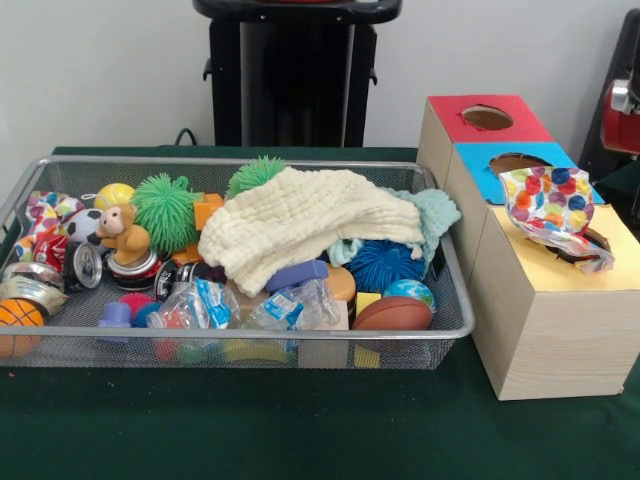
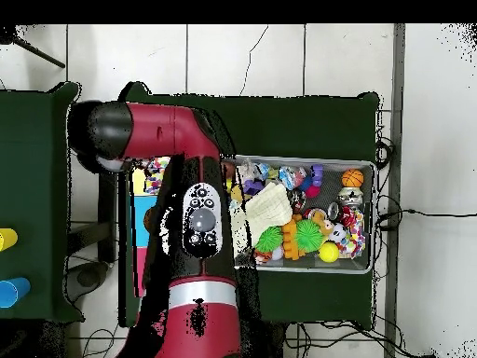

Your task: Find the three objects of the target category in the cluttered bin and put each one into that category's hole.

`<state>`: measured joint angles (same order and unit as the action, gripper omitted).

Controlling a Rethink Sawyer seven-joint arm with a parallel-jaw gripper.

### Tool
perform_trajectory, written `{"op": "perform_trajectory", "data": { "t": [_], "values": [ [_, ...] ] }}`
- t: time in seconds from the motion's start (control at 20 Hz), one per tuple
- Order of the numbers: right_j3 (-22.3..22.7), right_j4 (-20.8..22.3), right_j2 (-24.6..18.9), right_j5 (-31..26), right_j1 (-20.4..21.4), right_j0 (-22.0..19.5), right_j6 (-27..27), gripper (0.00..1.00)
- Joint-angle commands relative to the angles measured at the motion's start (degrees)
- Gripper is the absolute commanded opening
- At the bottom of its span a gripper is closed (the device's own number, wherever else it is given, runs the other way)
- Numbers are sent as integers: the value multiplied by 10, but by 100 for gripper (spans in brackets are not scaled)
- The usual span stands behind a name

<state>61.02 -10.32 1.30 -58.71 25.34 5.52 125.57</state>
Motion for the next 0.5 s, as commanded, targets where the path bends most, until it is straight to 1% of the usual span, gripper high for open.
{"op": "perform_trajectory", "data": {
  "t": [0.05,0.2,0.3,0.5],
  "values": [
    [6,8,8,-64,4,1,100,0],
    [13,29,27,-30,-14,6,100,0],
    [11,42,40,-21,-23,12,99,0],
    [8,46,52,-30,-26,19,101,0]
  ]
}}
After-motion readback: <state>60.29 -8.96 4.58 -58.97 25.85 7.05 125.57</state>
